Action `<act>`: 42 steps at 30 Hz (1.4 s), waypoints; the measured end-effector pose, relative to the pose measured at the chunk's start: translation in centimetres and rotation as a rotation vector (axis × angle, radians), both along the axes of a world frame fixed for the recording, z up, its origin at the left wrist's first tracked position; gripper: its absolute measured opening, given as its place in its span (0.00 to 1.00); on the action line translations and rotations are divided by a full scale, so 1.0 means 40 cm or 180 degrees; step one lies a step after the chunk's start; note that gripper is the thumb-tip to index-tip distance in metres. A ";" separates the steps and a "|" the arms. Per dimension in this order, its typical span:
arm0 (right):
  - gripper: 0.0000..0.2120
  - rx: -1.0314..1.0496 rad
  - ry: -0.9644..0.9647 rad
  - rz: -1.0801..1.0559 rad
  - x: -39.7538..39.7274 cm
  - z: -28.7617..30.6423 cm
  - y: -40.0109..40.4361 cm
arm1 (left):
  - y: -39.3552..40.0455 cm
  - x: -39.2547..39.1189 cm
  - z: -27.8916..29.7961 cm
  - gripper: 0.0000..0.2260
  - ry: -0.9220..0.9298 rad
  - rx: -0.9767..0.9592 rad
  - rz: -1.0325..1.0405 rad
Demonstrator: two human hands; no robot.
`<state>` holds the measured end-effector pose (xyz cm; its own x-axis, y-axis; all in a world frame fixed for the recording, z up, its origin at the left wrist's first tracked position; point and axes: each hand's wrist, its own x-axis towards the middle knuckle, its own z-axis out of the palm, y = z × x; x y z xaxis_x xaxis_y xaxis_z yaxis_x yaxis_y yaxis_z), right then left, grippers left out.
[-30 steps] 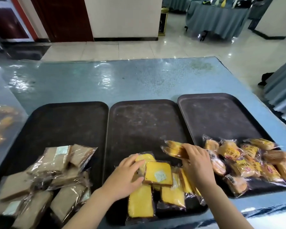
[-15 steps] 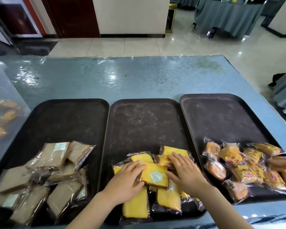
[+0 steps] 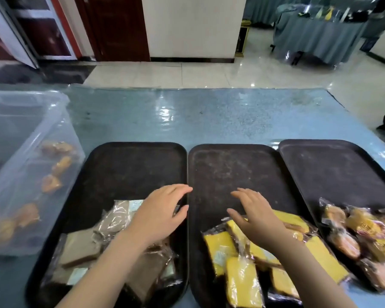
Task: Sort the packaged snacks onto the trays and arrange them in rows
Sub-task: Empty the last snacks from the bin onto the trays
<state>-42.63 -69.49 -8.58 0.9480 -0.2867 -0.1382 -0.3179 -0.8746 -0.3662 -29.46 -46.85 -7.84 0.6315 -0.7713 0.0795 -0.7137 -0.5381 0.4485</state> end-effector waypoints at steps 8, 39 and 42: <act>0.23 0.0010 -0.0723 0.0106 0.213 0.144 0.311 | 0.346 0.214 0.199 0.22 -0.0568 -0.0152 0.0116; 0.21 -0.0557 0.0210 0.1621 0.789 0.270 1.097 | 1.040 0.692 0.241 0.15 -0.0077 0.0513 0.0477; 0.17 -0.0894 0.1151 0.1755 0.880 0.234 1.195 | 1.037 0.784 0.268 0.17 -0.0222 0.0711 0.0225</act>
<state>-7.41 -21.71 0.79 0.8739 0.1502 -0.4623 0.1387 -0.9886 -0.0589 1.90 -5.36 2.88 0.6835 -0.7287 -0.0426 -0.6959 -0.6680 0.2636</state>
